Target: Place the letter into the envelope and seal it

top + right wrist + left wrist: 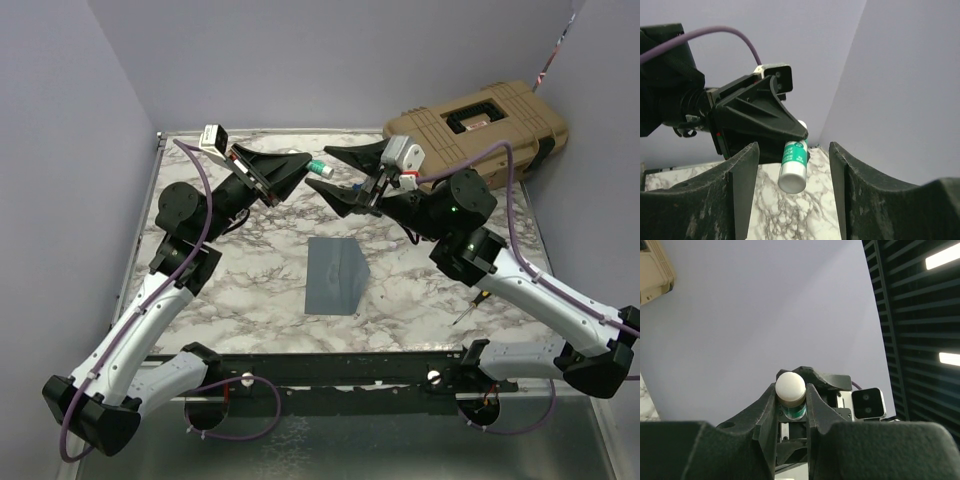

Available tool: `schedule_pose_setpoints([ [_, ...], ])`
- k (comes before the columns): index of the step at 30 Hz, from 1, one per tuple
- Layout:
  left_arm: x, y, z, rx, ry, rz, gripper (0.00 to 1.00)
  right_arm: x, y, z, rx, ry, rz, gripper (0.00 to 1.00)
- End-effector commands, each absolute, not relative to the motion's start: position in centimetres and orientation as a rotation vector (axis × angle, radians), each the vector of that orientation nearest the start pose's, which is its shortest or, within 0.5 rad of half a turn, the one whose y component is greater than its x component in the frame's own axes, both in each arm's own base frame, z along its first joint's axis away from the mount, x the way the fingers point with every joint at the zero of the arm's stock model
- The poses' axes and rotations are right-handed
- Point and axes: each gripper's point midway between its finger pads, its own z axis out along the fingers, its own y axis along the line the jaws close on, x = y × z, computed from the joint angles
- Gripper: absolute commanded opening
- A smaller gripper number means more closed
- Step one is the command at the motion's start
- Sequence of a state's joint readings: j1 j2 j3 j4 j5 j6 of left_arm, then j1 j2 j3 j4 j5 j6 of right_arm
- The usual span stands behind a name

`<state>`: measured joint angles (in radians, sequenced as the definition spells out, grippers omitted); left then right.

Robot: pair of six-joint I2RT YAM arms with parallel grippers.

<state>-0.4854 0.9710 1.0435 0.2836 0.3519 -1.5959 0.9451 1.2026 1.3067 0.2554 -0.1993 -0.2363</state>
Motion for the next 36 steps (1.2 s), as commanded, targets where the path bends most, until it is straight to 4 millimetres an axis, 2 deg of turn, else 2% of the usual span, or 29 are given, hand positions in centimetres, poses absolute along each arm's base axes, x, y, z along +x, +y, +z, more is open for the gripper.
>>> schedule_pose_setpoints([
  [1, 23.0, -23.5, 49.8, -0.449, 1.404, -2.043, 0.00, 21.9, 35.0, 51.0, -0.800, 0.848, 0.754, 0.58],
  [5, 22.5, -23.4, 50.8, -0.438, 1.371, -2.094, 0.00, 21.8, 35.7, 50.3, -0.841, 0.832, 0.747, 0.54],
  [9, 22.1, -23.4, 51.7, -0.414, 1.354, -2.117, 0.00, 21.9, 36.1, 50.7, -0.850, 0.816, 0.743, 0.50],
  [20, 22.0, -23.5, 51.8, -0.406, 1.344, -2.135, 0.00, 22.8, 36.6, 52.2, -0.821, 0.790, 0.723, 0.37],
  [27, 21.6, -23.3, 52.5, -0.384, 1.311, -2.161, 0.00, 23.6, 37.4, 51.4, -0.833, 0.828, 0.714, 0.23],
  [29, 21.4, -23.3, 52.8, -0.366, 1.299, -2.171, 0.00, 23.9, 37.4, 51.1, -0.828, 0.840, 0.707, 0.24],
  [33, 21.2, -23.2, 53.1, -0.358, 1.272, -2.200, 0.00, 24.4, 37.4, 50.6, -0.817, 0.863, 0.691, 0.35],
  [36, 21.1, -23.0, 53.2, -0.362, 1.251, -2.223, 0.00, 24.5, 37.4, 50.6, -0.815, 0.863, 0.689, 0.36],
])
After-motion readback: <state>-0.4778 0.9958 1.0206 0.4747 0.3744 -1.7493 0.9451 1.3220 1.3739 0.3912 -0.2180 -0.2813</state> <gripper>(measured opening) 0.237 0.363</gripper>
